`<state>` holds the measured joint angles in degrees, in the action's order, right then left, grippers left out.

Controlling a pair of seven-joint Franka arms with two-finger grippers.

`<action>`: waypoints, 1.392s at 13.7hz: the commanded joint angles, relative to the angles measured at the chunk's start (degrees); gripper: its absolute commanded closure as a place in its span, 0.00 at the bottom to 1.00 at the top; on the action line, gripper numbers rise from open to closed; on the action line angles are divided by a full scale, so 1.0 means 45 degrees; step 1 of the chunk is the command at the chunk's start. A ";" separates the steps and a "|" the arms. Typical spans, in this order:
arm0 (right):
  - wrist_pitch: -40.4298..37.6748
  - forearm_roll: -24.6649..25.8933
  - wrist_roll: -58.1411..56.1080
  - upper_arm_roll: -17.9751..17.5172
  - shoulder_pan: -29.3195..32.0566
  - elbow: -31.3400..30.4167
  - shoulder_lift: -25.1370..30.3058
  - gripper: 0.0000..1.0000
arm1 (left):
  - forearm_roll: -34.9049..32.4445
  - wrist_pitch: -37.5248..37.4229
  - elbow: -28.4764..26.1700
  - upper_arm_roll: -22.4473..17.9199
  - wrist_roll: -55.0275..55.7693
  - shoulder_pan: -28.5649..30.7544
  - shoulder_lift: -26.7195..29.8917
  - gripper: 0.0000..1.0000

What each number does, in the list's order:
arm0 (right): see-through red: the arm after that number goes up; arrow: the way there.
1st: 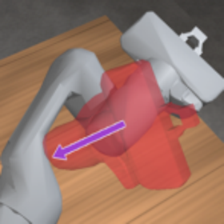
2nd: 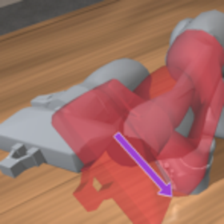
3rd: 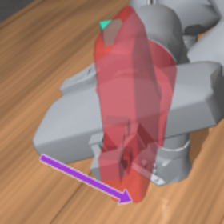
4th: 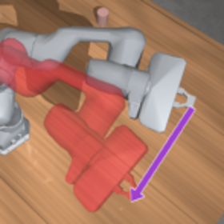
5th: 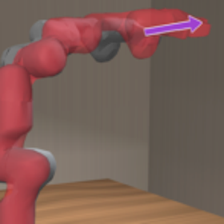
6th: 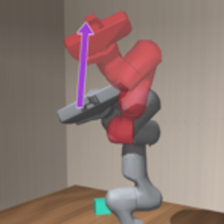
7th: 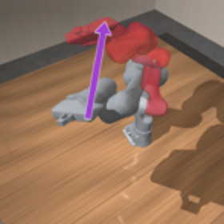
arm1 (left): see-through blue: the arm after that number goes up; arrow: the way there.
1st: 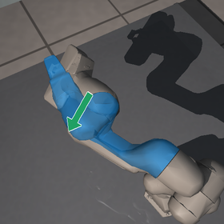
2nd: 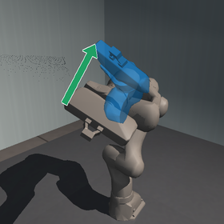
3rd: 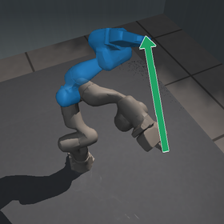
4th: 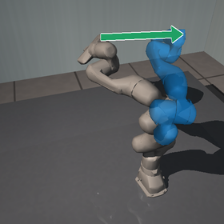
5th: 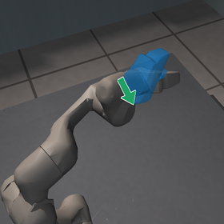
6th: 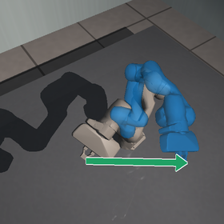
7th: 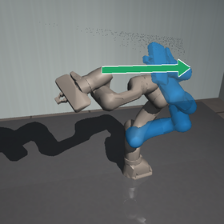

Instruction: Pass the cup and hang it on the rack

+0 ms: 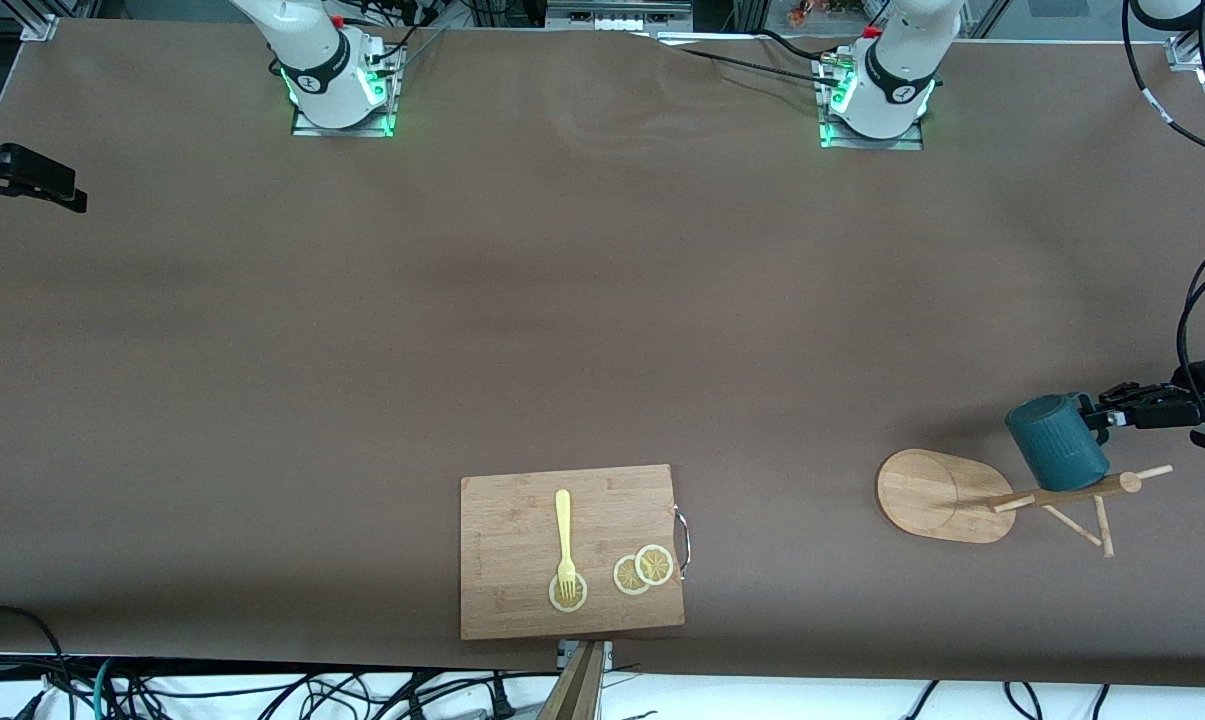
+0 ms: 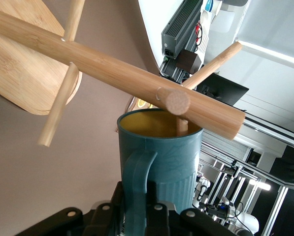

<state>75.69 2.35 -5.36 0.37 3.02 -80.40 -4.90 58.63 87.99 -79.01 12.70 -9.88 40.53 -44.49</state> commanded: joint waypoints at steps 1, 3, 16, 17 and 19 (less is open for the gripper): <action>0.0036 0.0102 0.0078 -0.0121 0.0149 -0.0005 0.0034 0.00 | 0.0038 -0.0140 0.0566 -0.0050 0.0243 -0.0101 -0.0308 0.98; 0.0036 0.0102 0.0078 -0.0101 0.0150 -0.0005 0.0034 0.00 | 0.0019 -0.0140 0.0624 -0.0088 0.0243 -0.0101 -0.0308 0.84; 0.0036 0.0102 0.0078 -0.0101 0.0169 -0.0005 0.0034 0.00 | -0.3373 -0.1970 0.3041 -0.0186 -0.0068 0.0094 0.0043 0.00; 0.0036 0.0102 0.0078 -0.0101 0.0169 -0.0005 0.0034 0.00 | -0.4056 -0.2691 0.3569 -0.0186 -0.0205 0.0114 0.0218 0.00; 0.0036 0.0102 0.0078 -0.0101 0.0169 -0.0005 0.0034 0.00 | -0.5637 -0.3633 0.3983 -0.0128 -0.0867 0.0075 0.1113 0.00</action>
<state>75.69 2.35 -5.34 0.41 3.11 -80.40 -4.91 39.30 75.20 -63.31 12.06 -11.08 41.12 -43.26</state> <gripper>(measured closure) 0.000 0.000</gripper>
